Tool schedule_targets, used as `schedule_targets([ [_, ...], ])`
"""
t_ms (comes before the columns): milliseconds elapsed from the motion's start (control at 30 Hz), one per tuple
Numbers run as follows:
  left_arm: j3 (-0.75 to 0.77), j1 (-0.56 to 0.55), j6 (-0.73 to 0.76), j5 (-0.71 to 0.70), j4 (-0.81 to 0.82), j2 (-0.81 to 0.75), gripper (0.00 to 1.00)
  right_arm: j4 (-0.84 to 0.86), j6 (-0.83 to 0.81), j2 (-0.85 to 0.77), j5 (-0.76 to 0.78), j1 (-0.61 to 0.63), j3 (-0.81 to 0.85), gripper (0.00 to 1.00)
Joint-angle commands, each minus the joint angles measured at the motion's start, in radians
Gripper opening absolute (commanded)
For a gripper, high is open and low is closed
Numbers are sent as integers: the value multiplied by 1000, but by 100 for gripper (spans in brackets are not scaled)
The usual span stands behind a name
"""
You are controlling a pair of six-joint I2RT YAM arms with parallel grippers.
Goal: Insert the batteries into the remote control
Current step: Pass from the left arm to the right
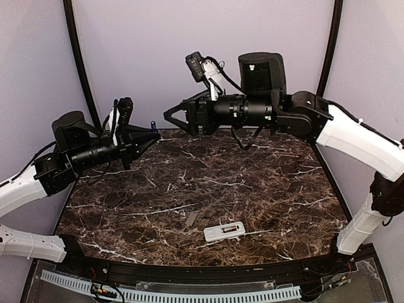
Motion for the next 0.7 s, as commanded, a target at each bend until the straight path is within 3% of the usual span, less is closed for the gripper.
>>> schedule_targets([
  [0, 49, -9, 111, -136, -191, 0, 0, -383, 200, 2, 69, -52, 113, 66],
  [133, 84, -13, 119, -184, -287, 36, 0, -490, 297, 40, -2, -74, 157, 64],
  [433, 148, -15, -22, -118, -469, 83, 0, -470, 334, 115, -141, -76, 189, 63],
  [667, 142, -25, -57, -128, -501, 70, 0, -285, 466, 198, -267, -77, 183, 56],
])
